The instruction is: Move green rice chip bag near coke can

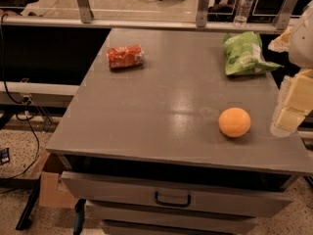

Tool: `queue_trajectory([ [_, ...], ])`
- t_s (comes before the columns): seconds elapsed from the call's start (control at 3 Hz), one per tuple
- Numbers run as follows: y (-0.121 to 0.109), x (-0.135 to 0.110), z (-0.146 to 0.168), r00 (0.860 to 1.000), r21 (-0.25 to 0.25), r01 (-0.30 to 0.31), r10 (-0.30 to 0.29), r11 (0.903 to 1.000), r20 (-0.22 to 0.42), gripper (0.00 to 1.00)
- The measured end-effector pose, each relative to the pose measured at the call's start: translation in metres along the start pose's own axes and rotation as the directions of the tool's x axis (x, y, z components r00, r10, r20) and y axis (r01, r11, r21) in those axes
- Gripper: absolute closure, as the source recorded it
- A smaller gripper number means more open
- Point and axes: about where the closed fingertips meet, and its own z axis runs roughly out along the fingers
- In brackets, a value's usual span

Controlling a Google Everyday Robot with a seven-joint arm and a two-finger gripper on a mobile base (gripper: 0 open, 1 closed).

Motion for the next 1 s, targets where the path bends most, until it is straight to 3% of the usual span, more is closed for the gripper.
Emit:
queue_trajectory([
  [0.33, 0.0, 0.0, 0.0, 1.0, 0.0, 0.0, 0.0, 1.0, 0.0, 0.0],
  [0.67, -0.011, 0.006, 0.001, 0.996, 0.023, -0.049, 0.047, 0.9986, 0.071, 0.0],
  [1.0, -0.044, 0.032, 0.006, 0.958, 0.072, -0.177, 0.155, 0.9816, 0.243, 0.0],
])
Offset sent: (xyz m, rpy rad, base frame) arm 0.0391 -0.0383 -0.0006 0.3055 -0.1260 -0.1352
